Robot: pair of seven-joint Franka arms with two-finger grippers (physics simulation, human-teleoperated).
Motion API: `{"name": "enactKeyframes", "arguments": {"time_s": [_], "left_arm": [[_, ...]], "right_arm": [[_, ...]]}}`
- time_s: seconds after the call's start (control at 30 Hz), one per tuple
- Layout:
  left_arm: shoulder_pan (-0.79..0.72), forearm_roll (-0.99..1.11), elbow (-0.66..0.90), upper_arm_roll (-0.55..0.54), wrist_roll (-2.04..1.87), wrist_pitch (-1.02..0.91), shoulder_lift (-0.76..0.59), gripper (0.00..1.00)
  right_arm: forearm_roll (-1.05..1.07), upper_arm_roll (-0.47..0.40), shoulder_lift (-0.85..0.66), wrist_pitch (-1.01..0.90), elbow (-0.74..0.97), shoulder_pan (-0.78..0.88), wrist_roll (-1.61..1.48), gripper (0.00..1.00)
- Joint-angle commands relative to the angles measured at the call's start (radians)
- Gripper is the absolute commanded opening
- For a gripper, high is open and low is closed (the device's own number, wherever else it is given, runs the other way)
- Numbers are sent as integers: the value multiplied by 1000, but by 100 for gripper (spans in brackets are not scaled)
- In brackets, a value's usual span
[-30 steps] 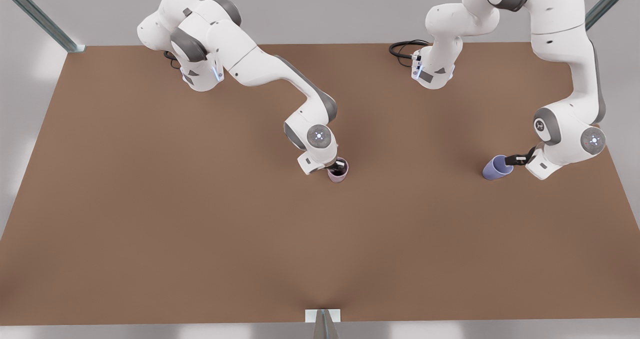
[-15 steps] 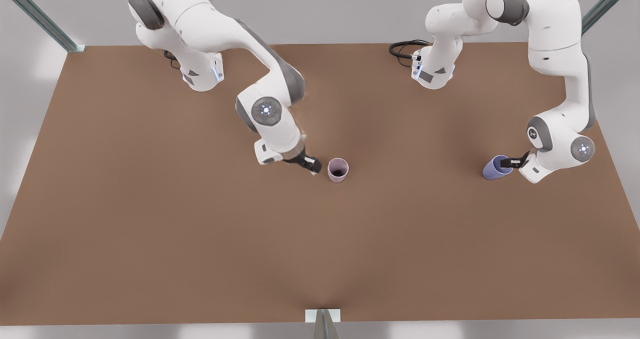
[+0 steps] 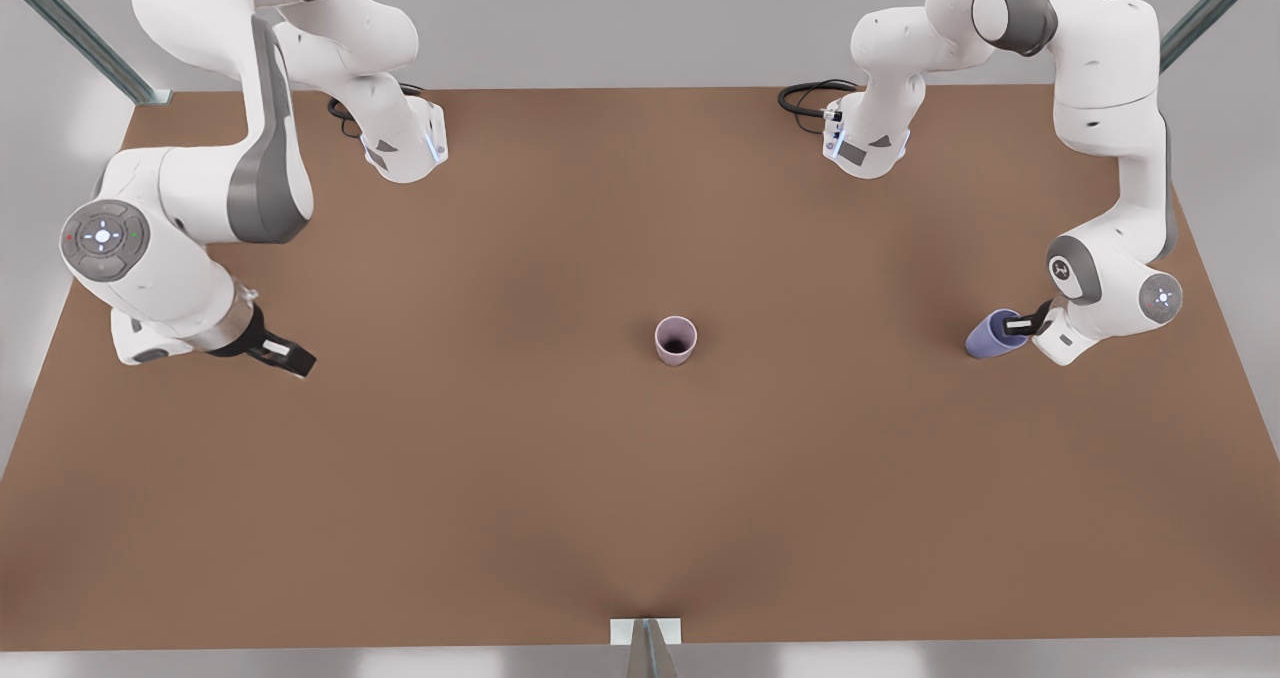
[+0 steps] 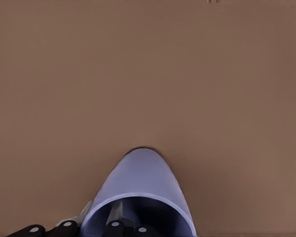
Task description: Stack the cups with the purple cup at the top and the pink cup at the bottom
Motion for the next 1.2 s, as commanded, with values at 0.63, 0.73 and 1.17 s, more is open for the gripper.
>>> {"name": "enactKeyframes", "arguments": {"time_s": [0.63, 0.73, 1.17], "left_arm": [[-309, 0, 304, -331, -820, -320, -58, 21], [-439, -3, 490, -367, -1074, -436, 21, 21], [-525, -100, 715, -367, -1298, -525, 162, 21]], "right_arm": [[38, -2, 22, -46, 6, -22, -536, 100], [40, -1, 22, -46, 5, -20, -536, 100], [38, -2, 22, -50, 3, -29, -537, 100]]}}
